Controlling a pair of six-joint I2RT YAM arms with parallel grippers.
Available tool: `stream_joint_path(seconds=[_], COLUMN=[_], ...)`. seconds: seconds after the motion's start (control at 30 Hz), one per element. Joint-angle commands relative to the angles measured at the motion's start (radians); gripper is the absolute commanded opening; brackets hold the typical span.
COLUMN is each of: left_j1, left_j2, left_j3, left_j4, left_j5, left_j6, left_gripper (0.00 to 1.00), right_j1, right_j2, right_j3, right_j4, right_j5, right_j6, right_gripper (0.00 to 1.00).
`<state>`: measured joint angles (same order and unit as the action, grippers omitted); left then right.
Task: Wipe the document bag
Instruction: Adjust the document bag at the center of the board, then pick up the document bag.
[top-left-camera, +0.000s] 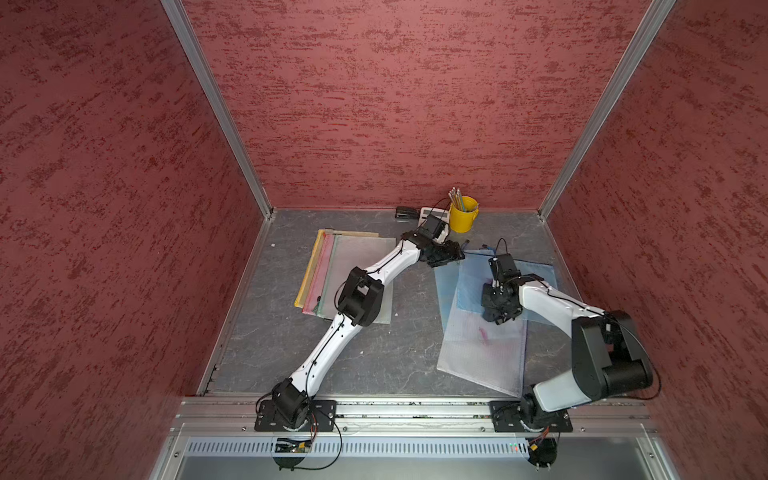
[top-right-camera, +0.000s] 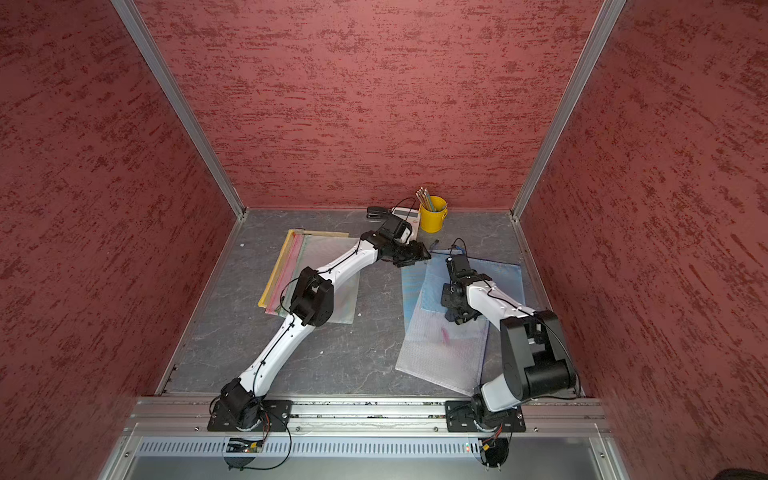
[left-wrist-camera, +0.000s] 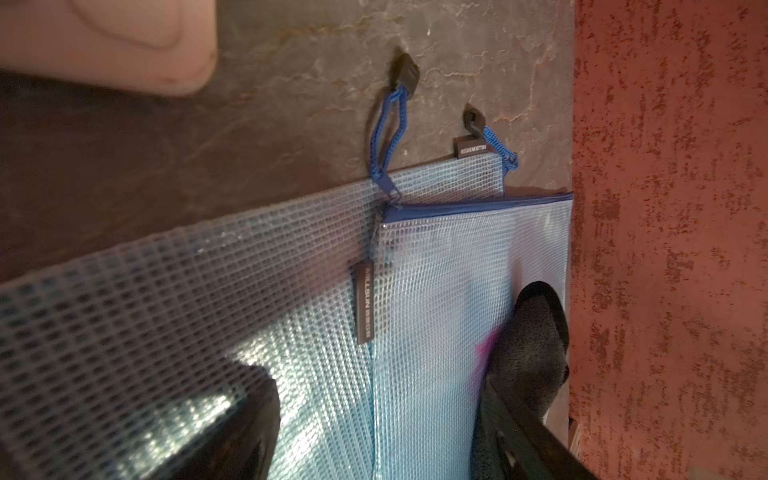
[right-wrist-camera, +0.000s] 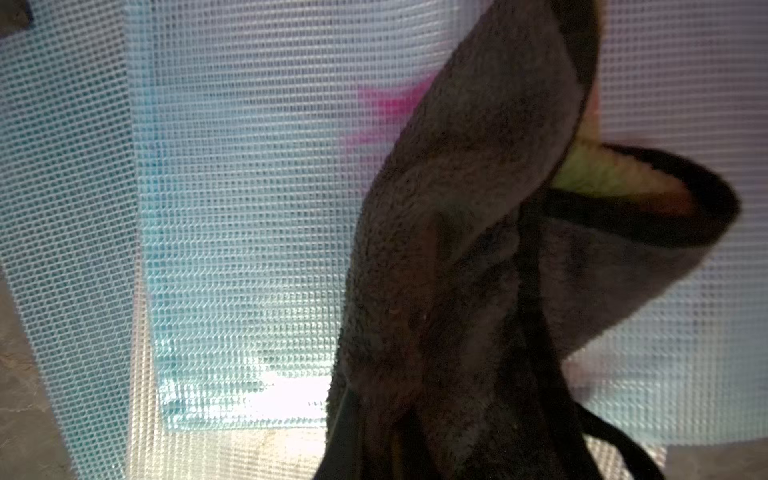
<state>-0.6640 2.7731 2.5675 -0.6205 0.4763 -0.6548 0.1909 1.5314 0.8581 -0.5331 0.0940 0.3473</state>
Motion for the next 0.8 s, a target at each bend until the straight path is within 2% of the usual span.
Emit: stream_joint_path(seconds=[0.0,0.27,0.4,0.57,0.77], left_j1=[-0.016,-0.023,-0.02,-0.025,-0.023], left_j2=[0.056,0.069,0.082,0.104,0.105], left_j3=[-0.046,-0.087,-0.086,-0.056,-0.058], left_j4=[0.059,0.283,0.287,0.262,0.249], left_j5=[0.07,0.164,0.144,0.149,0.148], left_j6=[-0.023,-0.068,-0.072,-0.065,-0.059], left_gripper=[0.76,0.76,0.76,0.75,0.74], right_j1=[0.008,0.009,-0.002,-0.073,-0.238], right_j2=[0.024,0.026,-0.041,-0.025,-0.014], right_j3=[0.047,0.07,0.145,0.3,0.391], right_j4=[-0.012,0.01,-0.003,-0.067,-0.063], right_j5=[-0.027,-0.087,-0.052,-0.042,0.088], right_j6=[-0.006,-0.037,-0.054,-0.06,-0.032], right_gripper=[0.0,0.0,0.0,0.0,0.0])
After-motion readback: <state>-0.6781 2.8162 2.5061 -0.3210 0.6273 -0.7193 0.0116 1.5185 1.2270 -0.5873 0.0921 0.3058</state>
